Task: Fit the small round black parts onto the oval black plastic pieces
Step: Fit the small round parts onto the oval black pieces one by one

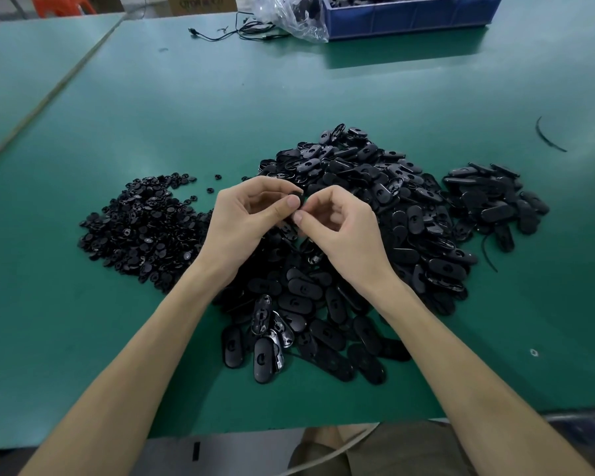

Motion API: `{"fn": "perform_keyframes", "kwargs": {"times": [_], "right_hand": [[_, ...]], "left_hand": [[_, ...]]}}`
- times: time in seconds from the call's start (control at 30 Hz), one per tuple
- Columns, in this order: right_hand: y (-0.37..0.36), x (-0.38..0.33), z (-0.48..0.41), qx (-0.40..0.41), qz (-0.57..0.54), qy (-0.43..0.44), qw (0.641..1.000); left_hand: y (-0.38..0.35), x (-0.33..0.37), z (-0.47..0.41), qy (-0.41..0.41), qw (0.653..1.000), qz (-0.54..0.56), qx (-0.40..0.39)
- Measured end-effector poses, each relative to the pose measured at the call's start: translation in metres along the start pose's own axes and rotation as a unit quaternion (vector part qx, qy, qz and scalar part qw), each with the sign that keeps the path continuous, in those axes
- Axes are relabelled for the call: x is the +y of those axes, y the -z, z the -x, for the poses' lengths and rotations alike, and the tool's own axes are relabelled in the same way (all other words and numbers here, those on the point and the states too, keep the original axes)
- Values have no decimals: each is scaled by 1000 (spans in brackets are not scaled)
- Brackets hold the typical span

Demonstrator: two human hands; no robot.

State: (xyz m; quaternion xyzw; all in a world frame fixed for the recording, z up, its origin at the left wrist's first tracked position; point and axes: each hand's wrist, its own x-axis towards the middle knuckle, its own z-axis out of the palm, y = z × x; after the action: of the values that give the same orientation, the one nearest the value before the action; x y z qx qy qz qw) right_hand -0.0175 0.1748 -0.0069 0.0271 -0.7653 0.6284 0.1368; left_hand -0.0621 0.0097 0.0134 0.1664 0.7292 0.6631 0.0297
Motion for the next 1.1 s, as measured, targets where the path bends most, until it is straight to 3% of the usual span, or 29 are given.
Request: {"fn": "perform_keyframes", "kwargs": {"times": [0.33,0.53,1.1], "right_hand": [[-1,2,-2,19,-17,-5,1000],[-1,5,-3,3,-8,4,1000],[1,2,-2,39,-19,-8,999]], "left_hand": [[1,3,1,-37,998,-29,-34],[1,1,-1,-19,998,-52,-18],[2,3,0,-12,996,-58,-66]]}}
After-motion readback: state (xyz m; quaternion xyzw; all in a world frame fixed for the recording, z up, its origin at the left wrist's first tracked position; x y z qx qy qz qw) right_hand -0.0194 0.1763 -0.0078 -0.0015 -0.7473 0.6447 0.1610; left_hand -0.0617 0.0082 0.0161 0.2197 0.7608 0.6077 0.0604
